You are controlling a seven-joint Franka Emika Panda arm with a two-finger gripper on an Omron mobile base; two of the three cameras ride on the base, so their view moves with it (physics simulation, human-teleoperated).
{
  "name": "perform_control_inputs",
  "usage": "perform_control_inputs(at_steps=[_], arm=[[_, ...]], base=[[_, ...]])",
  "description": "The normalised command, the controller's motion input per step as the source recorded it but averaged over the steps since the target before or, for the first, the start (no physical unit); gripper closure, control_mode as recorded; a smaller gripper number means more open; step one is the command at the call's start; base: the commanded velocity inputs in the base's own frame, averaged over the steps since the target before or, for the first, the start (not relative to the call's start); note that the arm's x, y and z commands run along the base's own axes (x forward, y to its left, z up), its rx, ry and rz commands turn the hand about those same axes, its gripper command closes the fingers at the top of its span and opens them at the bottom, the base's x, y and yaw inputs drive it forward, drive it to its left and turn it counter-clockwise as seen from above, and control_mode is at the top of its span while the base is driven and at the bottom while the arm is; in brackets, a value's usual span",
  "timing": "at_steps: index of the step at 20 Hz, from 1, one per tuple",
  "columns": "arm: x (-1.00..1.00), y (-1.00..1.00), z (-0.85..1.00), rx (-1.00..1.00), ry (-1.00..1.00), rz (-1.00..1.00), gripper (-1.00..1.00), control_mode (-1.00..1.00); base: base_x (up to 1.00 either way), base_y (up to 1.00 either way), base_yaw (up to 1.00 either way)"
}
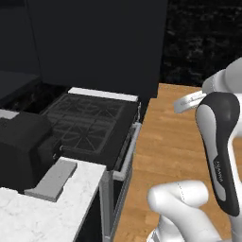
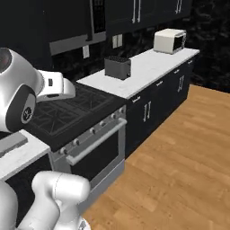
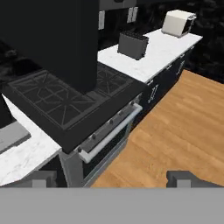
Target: Gather all objects into one cabinet and sort the glasses and bowls to opposite sides.
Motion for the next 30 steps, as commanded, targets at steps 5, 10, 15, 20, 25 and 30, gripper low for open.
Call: perform_control_inputs(at_steps=[5, 10, 15, 20, 25, 30], arm=[[0.0, 0.0, 0.0, 0.0, 0.0, 0.0, -1.0, 1.0], [0.0, 0.0, 0.0, 0.0, 0.0, 0.0, -1.0, 1.0], [0.0, 0.0, 0.0, 0.0, 0.0, 0.0, -1.0, 1.0], [0.0, 0.0, 0.0, 0.0, 0.0, 0.0, -1.0, 1.0], [0.0, 0.0, 0.0, 0.0, 0.0, 0.0, -1.0, 1.0], [0.0, 0.0, 0.0, 0.0, 0.0, 0.0, -1.0, 1.0]], base=[[0.0, -0.77, -0.76], [0.49, -0.97, -0.5], [1.0, -0.58, -0.36], [1.0, -0.04, -0.42], [1.0, 0.0, -0.41], [1.0, 0.06, -0.45]])
